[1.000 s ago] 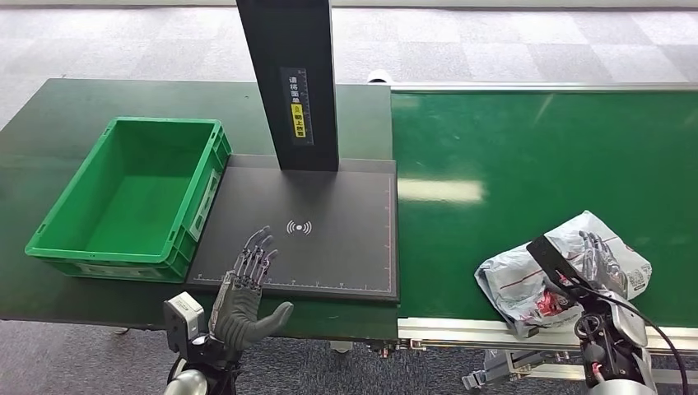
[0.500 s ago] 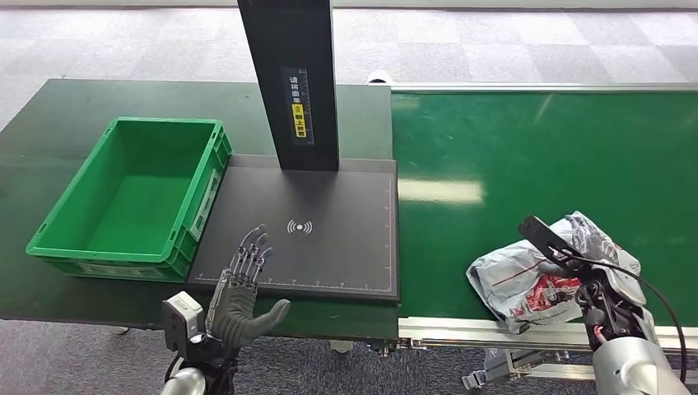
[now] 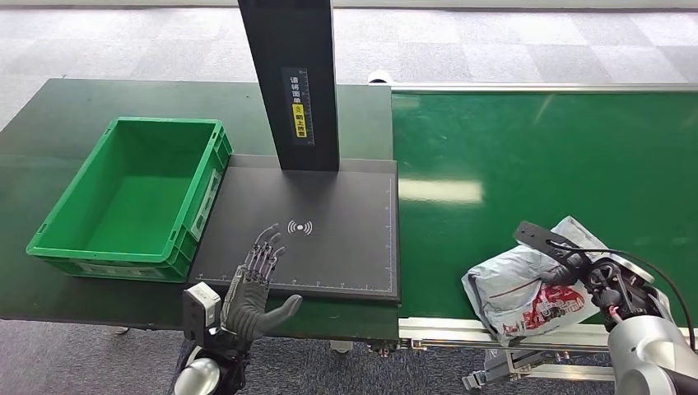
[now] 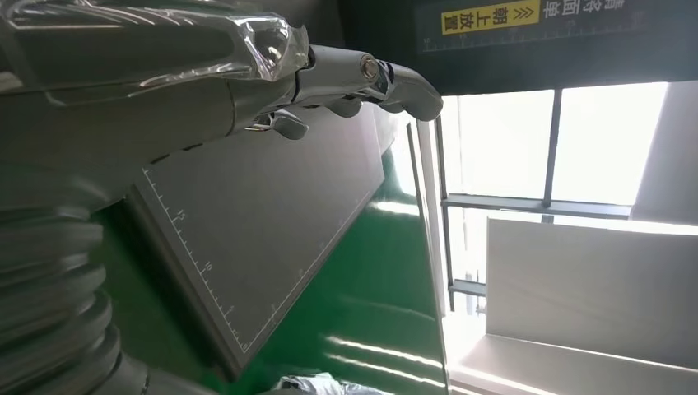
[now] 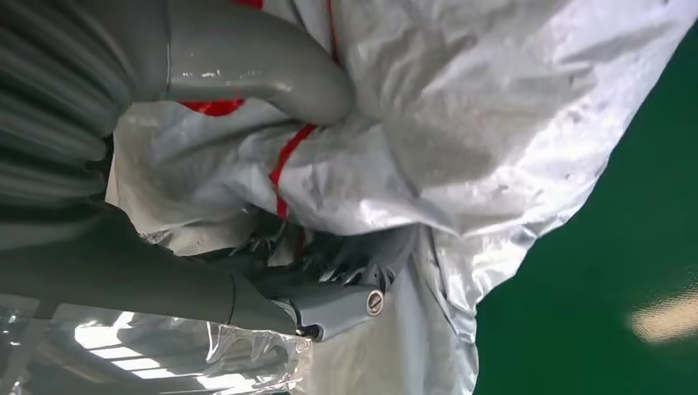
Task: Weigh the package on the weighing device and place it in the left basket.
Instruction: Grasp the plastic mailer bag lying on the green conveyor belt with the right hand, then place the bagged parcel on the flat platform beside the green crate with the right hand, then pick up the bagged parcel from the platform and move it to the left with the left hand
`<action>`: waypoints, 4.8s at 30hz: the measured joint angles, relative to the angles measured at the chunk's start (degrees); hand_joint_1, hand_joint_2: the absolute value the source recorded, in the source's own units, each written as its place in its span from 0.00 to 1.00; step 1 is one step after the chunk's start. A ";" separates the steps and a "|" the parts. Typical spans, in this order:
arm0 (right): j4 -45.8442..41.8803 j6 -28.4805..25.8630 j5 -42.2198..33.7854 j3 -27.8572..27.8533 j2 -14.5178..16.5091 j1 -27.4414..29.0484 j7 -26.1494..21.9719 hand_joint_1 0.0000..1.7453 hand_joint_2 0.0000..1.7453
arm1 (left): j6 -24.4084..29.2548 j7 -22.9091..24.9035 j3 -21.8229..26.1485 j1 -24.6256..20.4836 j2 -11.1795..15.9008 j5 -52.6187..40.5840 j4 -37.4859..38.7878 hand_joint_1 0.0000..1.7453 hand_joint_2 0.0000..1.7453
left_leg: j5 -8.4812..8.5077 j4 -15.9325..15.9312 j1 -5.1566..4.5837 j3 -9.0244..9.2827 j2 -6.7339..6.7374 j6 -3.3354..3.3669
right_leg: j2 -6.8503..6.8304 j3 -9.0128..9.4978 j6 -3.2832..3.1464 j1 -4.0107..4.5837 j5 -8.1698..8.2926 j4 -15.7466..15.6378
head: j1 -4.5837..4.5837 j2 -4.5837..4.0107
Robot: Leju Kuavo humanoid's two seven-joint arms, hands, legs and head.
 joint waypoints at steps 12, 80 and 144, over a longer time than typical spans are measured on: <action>0.85 1.53 -0.97 0.01 -0.66 0.01 0.32 1.00 1.00 | 1.57 1.18 -0.60 -0.44 0.08 0.19 0.31 0.00 1.00 | 0.00 0.00 0.00 -0.06 -0.04 0.00 | -0.01 0.00 0.00 0.00 0.00 0.01 | 0.01 0.01; -9.86 -17.63 -66.45 20.04 25.96 -1.53 -28.63 1.00 1.00 | 21.85 -9.41 0.29 -2.01 -1.95 7.16 -5.74 0.00 1.00 | 0.05 -0.02 0.01 -0.12 0.00 -0.01 | 0.00 -0.14 -0.01 0.03 0.01 0.05 | 0.02 0.00; -17.96 -12.12 -80.04 14.79 25.34 6.80 -33.22 0.00 1.00 | 25.37 -10.31 -4.39 -6.49 -1.75 1.37 -0.63 0.00 1.00 | 0.04 -0.01 0.02 -0.13 0.00 -0.01 | 0.01 -0.18 -0.02 0.04 0.00 0.05 | 0.02 0.00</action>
